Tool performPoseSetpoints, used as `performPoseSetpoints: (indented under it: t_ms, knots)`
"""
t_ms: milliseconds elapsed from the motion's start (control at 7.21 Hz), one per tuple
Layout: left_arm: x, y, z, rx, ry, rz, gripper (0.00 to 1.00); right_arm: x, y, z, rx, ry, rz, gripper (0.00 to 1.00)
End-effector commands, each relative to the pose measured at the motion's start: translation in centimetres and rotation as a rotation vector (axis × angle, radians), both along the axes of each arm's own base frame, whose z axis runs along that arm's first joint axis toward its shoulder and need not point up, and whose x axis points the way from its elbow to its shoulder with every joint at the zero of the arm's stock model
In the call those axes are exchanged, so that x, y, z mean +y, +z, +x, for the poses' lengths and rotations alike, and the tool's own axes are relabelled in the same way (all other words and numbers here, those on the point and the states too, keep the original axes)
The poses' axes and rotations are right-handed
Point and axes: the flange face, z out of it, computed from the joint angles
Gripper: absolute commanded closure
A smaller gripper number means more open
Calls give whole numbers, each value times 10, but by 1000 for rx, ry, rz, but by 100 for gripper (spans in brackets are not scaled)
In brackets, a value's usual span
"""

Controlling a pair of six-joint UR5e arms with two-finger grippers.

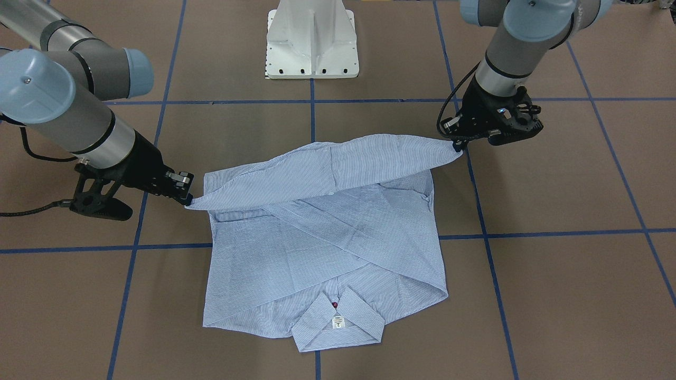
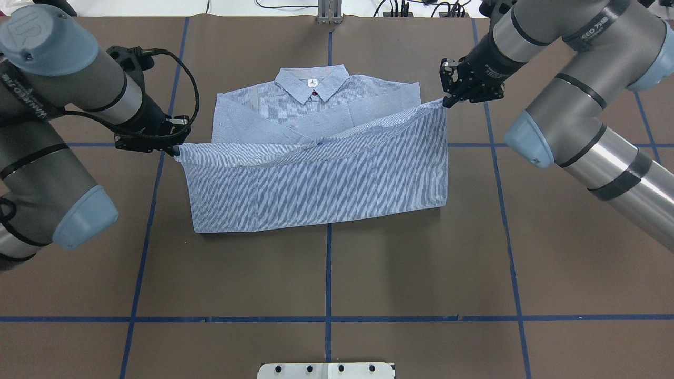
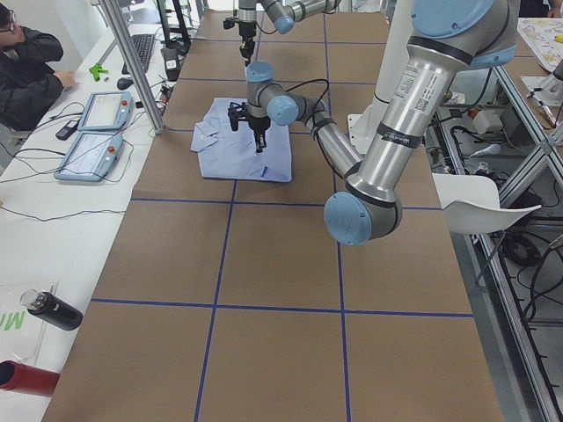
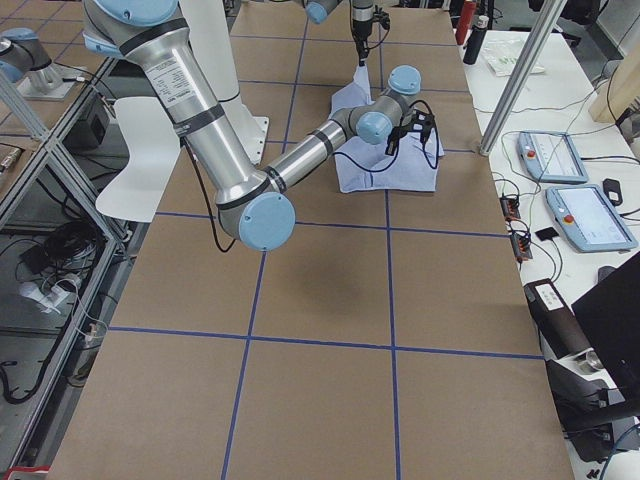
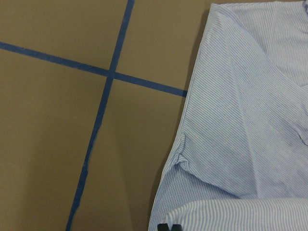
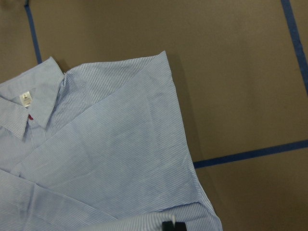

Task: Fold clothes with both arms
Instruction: 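Lay the hem over the collar with both grippers, pulling it flat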

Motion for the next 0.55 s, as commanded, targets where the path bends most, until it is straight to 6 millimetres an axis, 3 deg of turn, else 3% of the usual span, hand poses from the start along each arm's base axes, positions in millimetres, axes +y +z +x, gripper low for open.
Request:
performPoseSetpoints:
  t_ms: [0, 416]
  knots:
    - [-44, 20, 10, 13, -36, 16, 100, -38, -16, -13, 13, 26, 2, 100]
    - [-72, 27, -3, 25, -78, 34, 100, -75, -5, -25, 1, 46, 31, 100]
